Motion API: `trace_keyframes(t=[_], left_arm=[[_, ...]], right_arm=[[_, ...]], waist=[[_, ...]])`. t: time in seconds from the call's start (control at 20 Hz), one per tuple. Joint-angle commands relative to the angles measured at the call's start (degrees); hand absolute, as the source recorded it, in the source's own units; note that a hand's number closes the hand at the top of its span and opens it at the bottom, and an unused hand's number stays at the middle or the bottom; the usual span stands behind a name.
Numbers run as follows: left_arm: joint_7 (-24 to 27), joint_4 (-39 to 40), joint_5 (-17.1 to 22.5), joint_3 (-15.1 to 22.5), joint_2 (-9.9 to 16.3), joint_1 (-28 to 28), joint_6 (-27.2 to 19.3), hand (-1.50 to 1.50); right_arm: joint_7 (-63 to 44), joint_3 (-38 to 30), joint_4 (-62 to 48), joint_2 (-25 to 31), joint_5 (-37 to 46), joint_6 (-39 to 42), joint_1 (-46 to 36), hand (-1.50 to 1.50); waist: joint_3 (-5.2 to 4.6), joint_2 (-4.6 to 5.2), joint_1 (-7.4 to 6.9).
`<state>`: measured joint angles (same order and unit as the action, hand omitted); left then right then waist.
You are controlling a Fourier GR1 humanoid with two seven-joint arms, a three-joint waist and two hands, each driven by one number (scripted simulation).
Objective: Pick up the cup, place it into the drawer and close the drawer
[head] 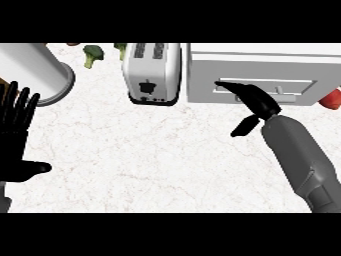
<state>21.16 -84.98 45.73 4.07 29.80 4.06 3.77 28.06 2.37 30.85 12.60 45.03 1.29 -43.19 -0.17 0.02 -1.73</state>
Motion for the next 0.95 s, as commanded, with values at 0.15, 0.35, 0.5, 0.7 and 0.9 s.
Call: trace_keyframes(t=[0.15, 0.35, 0.5, 0.7, 0.9], left_arm=[[0.8, 3.7, -0.4, -1.6, -0.6, 1.2, 3.8, -1.50], [-0.5, 3.2, -1.5, 0.2, -1.9, 3.6, 2.4, -1.50], [0.3, 7.2, -2.0, -1.5, -0.2, 5.5, 4.3, -1.50], [1.0, 5.9, -2.6, -1.1, -0.7, 4.5, 4.7, -1.50], [-1.3, 4.8, -1.2, -2.4, 0.5, 5.3, 4.1, -1.50]], right_arm=[[2.0, -3.2, -15.1, 1.8, 0.8, -0.7, -9.5, -1.50], [4.0, -5.0, -18.0, 4.6, -0.2, 0.9, -12.6, -1.50], [3.3, -5.4, -18.9, 4.6, -0.3, -0.1, -13.8, -1.50], [6.8, -6.0, -20.4, 8.3, -0.8, 2.2, -13.4, -1.50], [5.7, -6.3, -21.2, 7.8, -1.0, 1.8, -15.0, -1.50]], waist=[[0.25, 1.16, -1.12], [0.34, 1.75, -2.12], [0.32, 2.35, -2.52], [0.37, 2.42, -3.05], [0.39, 2.16, -3.60]])
